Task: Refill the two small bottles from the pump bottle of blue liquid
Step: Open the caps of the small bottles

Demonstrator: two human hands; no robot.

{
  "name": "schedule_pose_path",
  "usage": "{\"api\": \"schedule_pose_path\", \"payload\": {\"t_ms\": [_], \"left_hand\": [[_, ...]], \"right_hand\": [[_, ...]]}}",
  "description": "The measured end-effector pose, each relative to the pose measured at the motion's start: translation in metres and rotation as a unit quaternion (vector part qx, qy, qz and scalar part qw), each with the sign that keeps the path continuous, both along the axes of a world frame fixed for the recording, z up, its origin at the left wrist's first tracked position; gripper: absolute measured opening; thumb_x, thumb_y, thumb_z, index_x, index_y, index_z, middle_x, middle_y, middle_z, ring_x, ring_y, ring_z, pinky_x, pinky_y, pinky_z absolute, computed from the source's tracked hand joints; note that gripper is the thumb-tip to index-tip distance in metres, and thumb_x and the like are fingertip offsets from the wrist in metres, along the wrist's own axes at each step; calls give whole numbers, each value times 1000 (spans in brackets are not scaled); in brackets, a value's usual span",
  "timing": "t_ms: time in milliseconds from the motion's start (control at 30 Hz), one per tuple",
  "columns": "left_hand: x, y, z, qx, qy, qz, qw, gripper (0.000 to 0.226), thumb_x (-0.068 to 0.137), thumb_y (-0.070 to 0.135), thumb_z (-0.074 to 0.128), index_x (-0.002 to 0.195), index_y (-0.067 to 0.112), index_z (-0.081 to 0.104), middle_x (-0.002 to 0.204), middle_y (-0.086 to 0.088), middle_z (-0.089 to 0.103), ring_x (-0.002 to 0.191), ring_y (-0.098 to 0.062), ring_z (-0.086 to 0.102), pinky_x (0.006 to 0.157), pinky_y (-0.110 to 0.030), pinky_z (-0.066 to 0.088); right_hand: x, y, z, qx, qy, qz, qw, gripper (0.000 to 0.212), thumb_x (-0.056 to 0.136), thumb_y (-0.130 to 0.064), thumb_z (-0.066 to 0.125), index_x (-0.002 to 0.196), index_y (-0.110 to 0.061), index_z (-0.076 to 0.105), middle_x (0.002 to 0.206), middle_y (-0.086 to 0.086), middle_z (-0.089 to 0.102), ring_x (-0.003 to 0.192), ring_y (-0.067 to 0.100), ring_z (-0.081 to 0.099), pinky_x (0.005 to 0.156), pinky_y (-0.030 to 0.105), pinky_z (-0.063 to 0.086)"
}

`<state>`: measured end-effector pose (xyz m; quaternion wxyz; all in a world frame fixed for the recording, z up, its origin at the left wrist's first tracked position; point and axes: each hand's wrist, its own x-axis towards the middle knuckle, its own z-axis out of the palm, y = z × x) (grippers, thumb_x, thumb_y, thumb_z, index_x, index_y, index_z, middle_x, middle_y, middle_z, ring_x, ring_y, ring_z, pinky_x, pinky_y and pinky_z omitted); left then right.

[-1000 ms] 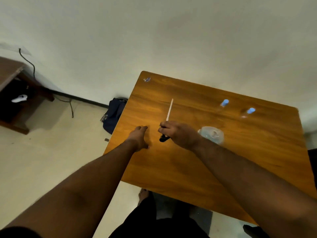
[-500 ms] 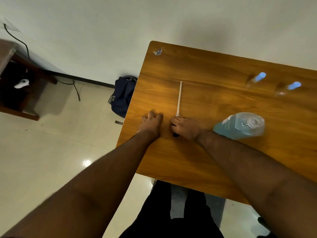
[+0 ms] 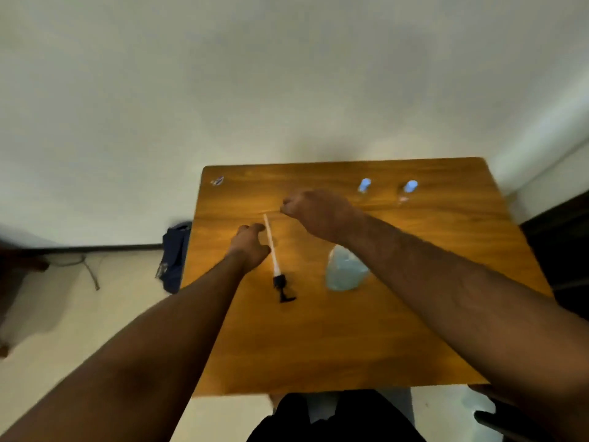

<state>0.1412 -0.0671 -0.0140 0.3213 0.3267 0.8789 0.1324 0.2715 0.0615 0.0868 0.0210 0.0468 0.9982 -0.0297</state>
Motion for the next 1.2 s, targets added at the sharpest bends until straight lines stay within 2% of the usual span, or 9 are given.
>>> {"api": "schedule_pose_path", "payload": {"t_ms": [100,200,267,433,733,833,933,1000,1200], "left_hand": [[31,71,28,96,-16,-34,995,59,85,22,70,140,18,46,145,-13,43,128,-31,47,97,-36,44],[73,133,46,163,-56,-61,983,61,83,19,75,138,17,49,143,-9,48,129,-27,48,99,-33,44],[96,163,45,177,-78,-62,979,64,81,16,77,139,15,48,141,-9,50,130,-25,48,98,-33,44],[105,215,15,152,-125,-16,980,73,75,17,82,140,17,47,137,-10,52,124,-27,50,92,-36,48],[93,264,-55,120,-176,-57,975,90,69,9,85,145,28,40,142,-4,46,123,-24,51,97,-38,51],[96,285,-66,172,-170,-84,967,69,71,10,84,133,19,54,129,9,53,113,-6,51,93,-24,46],[97,304,-70,167,-173,-73,968,32,73,10,83,103,10,71,96,8,66,85,-4,61,77,-24,51],[95,306,-69,155,-175,-64,970,33,73,11,82,105,10,71,99,5,69,88,-8,63,76,-23,53],[98,285,-10,176,-147,-41,972,28,77,26,78,99,10,70,107,-10,69,96,-29,66,88,-51,52]], "right_hand": [[51,69,31,-45,48,-130,989,30,86,4,46,104,-7,67,110,11,64,97,26,62,74,29,46],[106,126,16,-119,76,-251,958,29,88,-6,53,112,-13,68,116,10,65,104,26,62,92,39,50],[132,150,-7,-167,55,-297,939,27,88,-11,57,112,-18,68,114,7,66,104,24,62,96,46,47],[156,192,-71,-222,26,-367,903,26,88,-15,63,113,-9,65,115,9,65,105,26,61,96,38,47],[126,223,-159,-343,65,-431,833,34,83,-14,66,117,-10,65,114,9,67,106,25,61,89,33,50],[128,226,-185,-320,55,-423,846,30,88,-17,62,117,-11,64,116,9,66,108,25,60,93,34,49],[134,227,-197,-308,54,-386,868,35,90,-13,59,125,-11,60,124,8,62,116,24,55,100,31,42],[141,226,-196,-319,24,-360,877,42,88,-10,59,131,-12,55,132,7,57,123,22,50,105,28,36],[170,216,-147,-386,40,-379,840,46,87,-14,65,131,-11,54,133,7,56,122,21,52,100,26,38]]}}
